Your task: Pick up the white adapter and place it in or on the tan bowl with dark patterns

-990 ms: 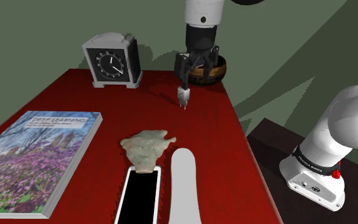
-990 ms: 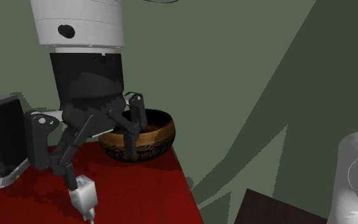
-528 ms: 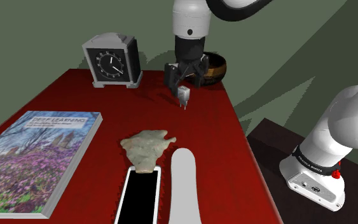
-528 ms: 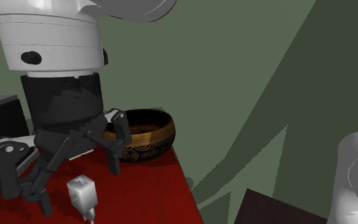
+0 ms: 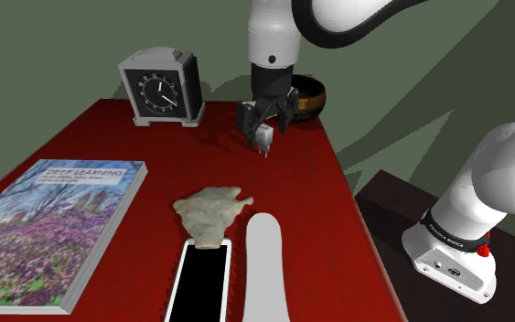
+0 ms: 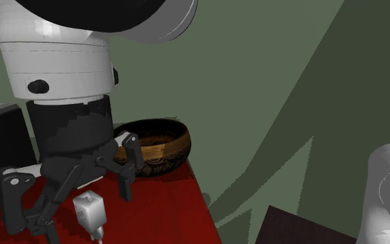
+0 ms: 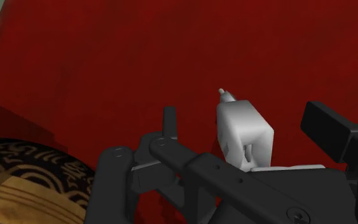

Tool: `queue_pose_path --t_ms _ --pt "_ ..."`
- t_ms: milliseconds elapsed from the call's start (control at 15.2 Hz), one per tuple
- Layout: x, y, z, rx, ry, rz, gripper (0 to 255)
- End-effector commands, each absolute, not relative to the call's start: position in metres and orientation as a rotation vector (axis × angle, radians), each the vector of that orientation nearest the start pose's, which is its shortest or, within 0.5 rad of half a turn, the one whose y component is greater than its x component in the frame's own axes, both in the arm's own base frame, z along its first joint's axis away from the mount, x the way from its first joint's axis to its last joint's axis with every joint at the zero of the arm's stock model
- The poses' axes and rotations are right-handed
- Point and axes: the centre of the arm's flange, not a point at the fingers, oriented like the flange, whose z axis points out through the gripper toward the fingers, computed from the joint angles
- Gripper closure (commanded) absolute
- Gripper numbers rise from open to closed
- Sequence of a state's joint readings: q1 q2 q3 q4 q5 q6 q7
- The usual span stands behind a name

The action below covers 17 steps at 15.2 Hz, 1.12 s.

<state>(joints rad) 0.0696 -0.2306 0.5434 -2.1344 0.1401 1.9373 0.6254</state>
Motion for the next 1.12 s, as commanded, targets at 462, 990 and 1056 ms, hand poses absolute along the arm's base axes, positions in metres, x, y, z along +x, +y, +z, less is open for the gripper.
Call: queue_pose_path --t_ms 462,990,1056 --pt "0.392 0.303 0.49 -3.127 0.116 0.006 255" --pt "0.392 0.303 0.511 -3.127 0.116 0.006 255" --pt "0.392 0.303 0.517 -3.127 0.116 0.006 255"
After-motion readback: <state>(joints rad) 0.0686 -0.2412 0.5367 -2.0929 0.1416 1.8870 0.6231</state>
